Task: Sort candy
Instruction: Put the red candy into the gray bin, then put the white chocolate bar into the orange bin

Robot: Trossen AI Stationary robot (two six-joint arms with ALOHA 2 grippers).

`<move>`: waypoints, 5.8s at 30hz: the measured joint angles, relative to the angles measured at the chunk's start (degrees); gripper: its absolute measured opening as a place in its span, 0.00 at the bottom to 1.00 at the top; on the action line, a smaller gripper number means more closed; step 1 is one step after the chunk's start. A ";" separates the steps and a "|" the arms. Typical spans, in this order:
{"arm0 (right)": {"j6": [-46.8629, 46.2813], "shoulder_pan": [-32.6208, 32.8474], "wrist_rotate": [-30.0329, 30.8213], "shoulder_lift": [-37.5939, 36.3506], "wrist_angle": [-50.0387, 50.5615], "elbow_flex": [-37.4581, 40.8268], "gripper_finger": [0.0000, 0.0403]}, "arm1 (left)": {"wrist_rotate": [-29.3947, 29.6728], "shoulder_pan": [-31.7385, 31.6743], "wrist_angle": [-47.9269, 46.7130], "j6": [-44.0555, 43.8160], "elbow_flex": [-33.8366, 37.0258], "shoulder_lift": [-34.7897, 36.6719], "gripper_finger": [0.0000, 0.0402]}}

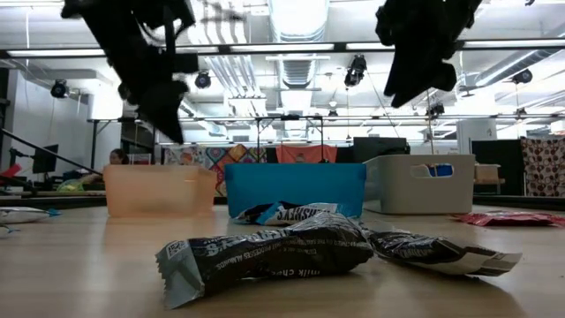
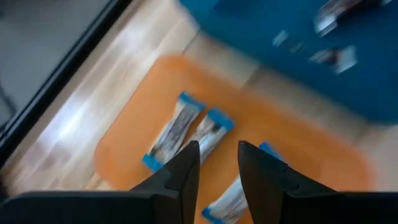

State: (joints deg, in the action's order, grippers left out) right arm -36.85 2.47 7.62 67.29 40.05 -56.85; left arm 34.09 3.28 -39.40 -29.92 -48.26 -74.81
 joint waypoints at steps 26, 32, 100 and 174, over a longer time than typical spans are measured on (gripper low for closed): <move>-19.64 18.48 -10.55 4.03 21.98 -0.21 0.32 | 0.01 15.44 22.78 14.43 -0.10 4.77 0.23; -7.22 21.95 -5.73 7.44 21.40 -0.17 0.37 | 0.00 15.44 22.72 14.43 -0.08 4.77 0.23; 7.49 18.87 -6.59 13.99 4.00 2.44 0.06 | -0.11 15.44 23.34 13.83 -0.04 2.43 0.23; 15.07 -12.36 10.42 3.76 4.57 -1.98 0.41 | -24.15 25.56 -6.87 -53.75 16.11 2.27 0.47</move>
State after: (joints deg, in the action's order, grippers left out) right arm -21.78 -9.89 18.04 71.05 44.62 -58.83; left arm 9.93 28.84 -46.28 -83.67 -32.15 -72.53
